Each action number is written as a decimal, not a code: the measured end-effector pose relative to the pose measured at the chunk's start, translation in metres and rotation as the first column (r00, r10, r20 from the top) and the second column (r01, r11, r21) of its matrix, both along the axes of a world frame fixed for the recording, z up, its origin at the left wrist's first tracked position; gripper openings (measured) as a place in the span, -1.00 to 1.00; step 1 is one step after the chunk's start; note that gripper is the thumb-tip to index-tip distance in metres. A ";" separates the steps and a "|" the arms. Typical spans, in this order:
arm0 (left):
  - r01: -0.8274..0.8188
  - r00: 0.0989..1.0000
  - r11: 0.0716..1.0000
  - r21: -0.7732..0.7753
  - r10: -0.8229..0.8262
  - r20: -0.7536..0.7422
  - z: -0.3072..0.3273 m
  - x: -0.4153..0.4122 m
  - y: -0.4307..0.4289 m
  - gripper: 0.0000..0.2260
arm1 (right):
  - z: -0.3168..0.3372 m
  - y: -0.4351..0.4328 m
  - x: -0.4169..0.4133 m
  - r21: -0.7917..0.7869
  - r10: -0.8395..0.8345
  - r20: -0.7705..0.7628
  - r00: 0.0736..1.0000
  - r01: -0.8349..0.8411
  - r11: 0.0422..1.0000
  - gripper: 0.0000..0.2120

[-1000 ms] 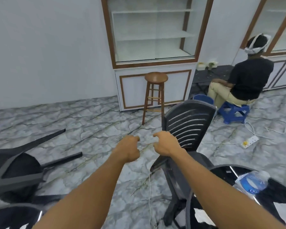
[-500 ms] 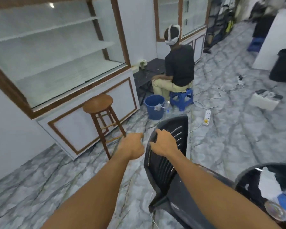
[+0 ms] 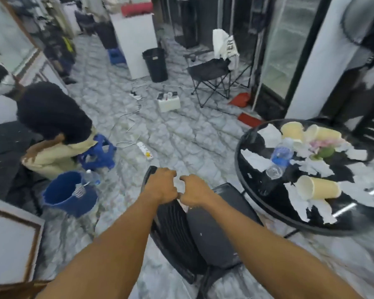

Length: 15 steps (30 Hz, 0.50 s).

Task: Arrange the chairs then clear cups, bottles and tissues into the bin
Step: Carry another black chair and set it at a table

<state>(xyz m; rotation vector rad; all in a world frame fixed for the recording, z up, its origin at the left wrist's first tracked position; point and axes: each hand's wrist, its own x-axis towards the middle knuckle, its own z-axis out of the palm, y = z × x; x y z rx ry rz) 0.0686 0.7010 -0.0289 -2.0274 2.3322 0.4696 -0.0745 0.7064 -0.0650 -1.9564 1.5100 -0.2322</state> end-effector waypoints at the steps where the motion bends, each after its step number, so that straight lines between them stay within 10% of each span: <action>1: 0.073 0.997 0.997 0.023 -0.073 0.005 -0.002 0.000 -0.001 -0.59 | -0.002 0.007 0.001 -0.011 -0.062 -0.015 0.998 0.062 0.998 -0.44; 7: 0.427 0.904 0.900 0.086 -0.428 -0.013 -0.002 0.030 0.039 -0.60 | 0.003 0.093 0.031 0.056 -0.319 -0.094 0.943 0.325 0.944 -0.82; 15: 0.643 0.759 0.737 0.208 -0.650 -0.044 0.010 0.100 0.067 -0.58 | 0.006 0.193 0.087 0.157 -0.428 -0.057 0.902 0.432 0.888 -0.64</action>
